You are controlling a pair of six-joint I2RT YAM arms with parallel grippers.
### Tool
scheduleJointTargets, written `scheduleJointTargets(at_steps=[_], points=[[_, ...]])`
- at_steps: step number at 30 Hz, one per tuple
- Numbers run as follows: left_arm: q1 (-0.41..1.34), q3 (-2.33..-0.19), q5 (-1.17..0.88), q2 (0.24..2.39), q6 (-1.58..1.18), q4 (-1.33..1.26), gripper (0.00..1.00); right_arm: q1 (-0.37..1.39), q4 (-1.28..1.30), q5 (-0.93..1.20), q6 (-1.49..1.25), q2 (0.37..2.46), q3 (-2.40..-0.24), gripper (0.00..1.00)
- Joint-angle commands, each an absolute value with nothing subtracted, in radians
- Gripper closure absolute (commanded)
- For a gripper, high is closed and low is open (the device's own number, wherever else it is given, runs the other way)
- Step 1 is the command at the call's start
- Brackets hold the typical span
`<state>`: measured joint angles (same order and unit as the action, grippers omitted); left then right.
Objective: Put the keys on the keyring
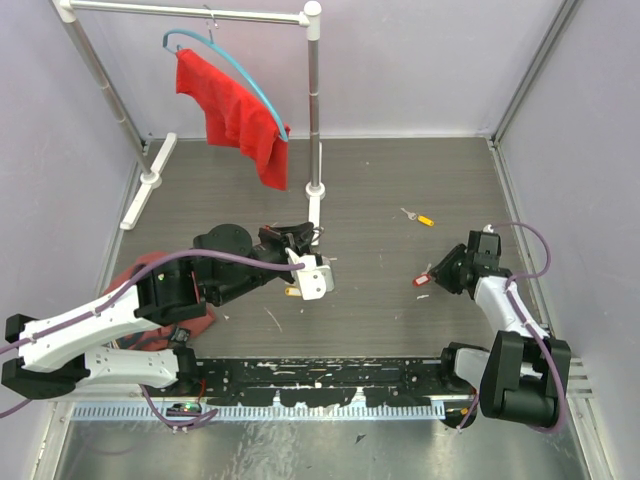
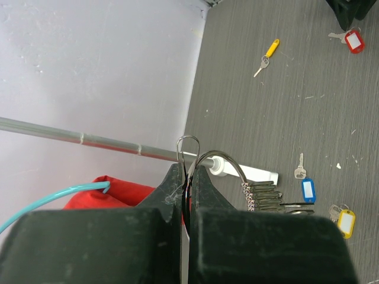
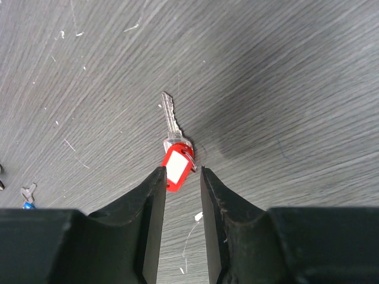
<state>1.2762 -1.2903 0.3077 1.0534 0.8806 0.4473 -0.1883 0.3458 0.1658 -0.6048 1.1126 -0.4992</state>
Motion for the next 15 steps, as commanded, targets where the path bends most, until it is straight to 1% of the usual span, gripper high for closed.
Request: scheduleJointTargets(at_steps=[1, 6, 11, 15], points=[[1.272, -1.293, 0.302, 1.046, 0.873, 0.391, 1.0, -0.196, 0.295, 0.193, -0.608, 1.127, -0.483, 0.64], [1.272, -1.301, 0.302, 1.057, 0.873, 0.391, 1.0, -0.195, 0.272, 0.209, -0.608, 1.148, -0.471, 0.63], [1.269, -1.305, 0.302, 1.066, 0.873, 0.388, 1.0, -0.195, 0.259, 0.217, -0.604, 1.167, -0.468, 0.67], [1.267, -1.305, 0.302, 1.067, 0.873, 0.387, 1.0, -0.195, 0.246, 0.217, -0.603, 1.174, -0.462, 0.74]])
